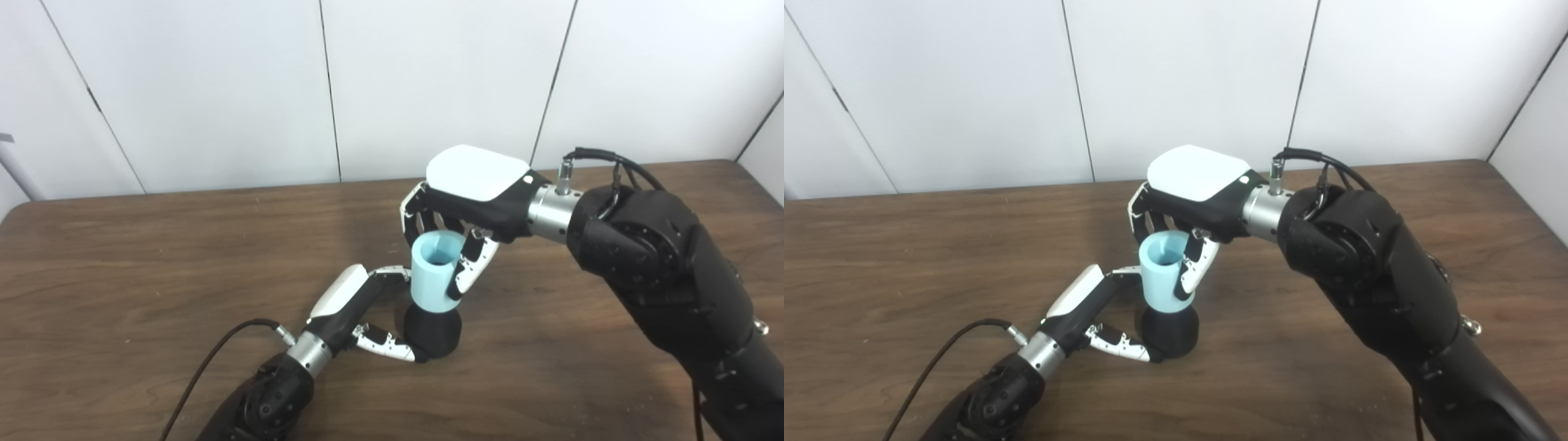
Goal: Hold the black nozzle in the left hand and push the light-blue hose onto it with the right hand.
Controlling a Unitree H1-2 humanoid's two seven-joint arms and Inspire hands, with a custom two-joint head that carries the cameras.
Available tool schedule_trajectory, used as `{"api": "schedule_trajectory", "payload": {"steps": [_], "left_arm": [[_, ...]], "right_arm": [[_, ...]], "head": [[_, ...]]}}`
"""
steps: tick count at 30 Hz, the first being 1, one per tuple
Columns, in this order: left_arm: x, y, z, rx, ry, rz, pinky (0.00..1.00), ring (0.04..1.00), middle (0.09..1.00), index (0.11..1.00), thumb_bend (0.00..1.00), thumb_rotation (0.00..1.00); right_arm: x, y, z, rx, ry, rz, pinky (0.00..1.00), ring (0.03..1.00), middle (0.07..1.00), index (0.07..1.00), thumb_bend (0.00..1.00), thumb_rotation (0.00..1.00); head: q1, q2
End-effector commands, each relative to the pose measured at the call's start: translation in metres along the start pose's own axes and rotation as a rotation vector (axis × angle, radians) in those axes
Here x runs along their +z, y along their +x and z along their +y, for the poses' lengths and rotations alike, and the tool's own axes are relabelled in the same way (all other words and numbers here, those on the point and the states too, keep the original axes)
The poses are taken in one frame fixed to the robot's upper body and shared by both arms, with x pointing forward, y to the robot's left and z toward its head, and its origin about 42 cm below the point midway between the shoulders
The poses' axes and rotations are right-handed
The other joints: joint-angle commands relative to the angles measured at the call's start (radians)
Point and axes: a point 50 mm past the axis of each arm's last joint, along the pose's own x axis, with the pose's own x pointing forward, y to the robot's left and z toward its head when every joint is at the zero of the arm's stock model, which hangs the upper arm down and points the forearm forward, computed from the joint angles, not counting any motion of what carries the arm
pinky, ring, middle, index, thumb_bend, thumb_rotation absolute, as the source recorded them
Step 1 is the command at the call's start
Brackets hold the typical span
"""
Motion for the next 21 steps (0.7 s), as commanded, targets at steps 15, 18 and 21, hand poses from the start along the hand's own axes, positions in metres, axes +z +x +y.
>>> {"api": "schedule_trajectory", "payload": {"steps": [15, 18, 21], "left_arm": [[-0.0323, -0.0251, -0.0338, -0.202, 0.021, 0.19, 0.84, 0.853, 0.758, 0.483, 0.52, 0.07], [-0.0317, -0.0252, -0.0332, -0.201, 0.02, 0.189, 0.85, 0.853, 0.758, 0.483, 0.52, 0.07], [-0.0319, -0.025, -0.0332, -0.201, 0.02, 0.188, 0.86, 0.853, 0.758, 0.482, 0.52, 0.07]], "right_arm": [[0.0046, -0.0063, -0.0037, -0.028, -0.006, -0.025, 0.33, 0.412, 0.449, 0.529, 0.53, 0.0], [0.004, -0.008, -0.0035, -0.034, -0.005, -0.028, 0.39, 0.471, 0.571, 0.612, 0.8, 0.15], [0.0032, -0.0108, -0.0024, -0.04, -0.004, -0.031, 0.55, 0.619, 0.713, 0.69, 0.95, 0.25]], "head": [[-0.002, 0.001], [-0.001, 0.001], [-0.001, 0.001]]}}
